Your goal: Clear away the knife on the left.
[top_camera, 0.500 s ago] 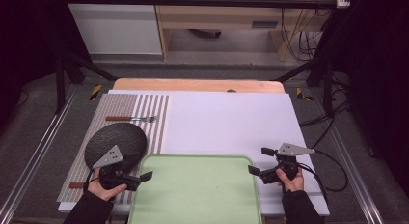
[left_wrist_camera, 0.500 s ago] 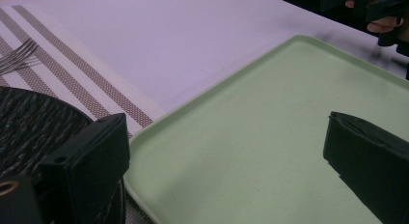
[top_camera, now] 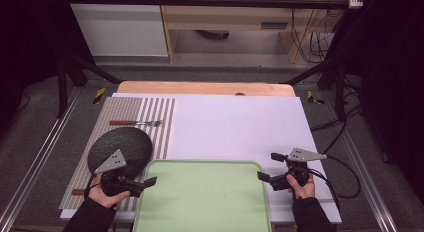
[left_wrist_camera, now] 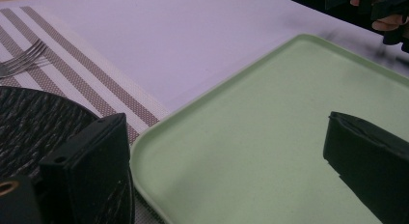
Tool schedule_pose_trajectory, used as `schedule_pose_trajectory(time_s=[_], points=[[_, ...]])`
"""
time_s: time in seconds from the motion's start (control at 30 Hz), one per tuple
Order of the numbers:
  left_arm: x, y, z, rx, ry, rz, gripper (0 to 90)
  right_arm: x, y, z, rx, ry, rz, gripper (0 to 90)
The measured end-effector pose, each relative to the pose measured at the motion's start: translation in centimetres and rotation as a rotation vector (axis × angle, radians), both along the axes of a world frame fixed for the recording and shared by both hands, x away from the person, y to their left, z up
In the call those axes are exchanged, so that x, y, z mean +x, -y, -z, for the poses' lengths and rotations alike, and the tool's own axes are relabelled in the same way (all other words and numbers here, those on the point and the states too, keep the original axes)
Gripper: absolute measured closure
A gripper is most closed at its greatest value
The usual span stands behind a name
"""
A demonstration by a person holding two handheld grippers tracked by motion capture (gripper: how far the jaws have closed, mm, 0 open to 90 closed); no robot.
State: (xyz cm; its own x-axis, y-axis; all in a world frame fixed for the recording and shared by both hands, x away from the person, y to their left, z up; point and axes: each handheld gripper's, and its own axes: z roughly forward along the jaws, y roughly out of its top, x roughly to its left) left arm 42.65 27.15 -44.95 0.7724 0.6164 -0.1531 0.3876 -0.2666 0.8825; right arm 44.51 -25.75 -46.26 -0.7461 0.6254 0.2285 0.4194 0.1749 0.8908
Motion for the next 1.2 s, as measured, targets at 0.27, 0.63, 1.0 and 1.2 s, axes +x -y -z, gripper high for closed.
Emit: schedule_pose_trajectory(time_s=[0.27, 0.63, 1.0, 1.2], points=[[-0.1, -0.3, -0.5, 0.020, 0.001, 0.000, 1.9, 0.0, -0.1, 0.0, -0.001, -0.003, 0.002, 1.1], [-0.3, -0.9, -1.0, 0.056, 0.003, 0.002, 1.9, 0.0, -0.1, 0.0, -0.002, -0.003, 0.001, 1.2], [-0.5, -2.0, -1.7, 0.098, 0.001, -0.020, 1.5, 0.0, -0.1, 0.0, -0.001, -0.004, -0.001, 1.1], [-0.7, -3.0, -2.1, 0.115, 0.004, -0.033, 1.5, 0.0, -0.1, 0.0, -0.002, -0.004, -0.001, 1.1]])
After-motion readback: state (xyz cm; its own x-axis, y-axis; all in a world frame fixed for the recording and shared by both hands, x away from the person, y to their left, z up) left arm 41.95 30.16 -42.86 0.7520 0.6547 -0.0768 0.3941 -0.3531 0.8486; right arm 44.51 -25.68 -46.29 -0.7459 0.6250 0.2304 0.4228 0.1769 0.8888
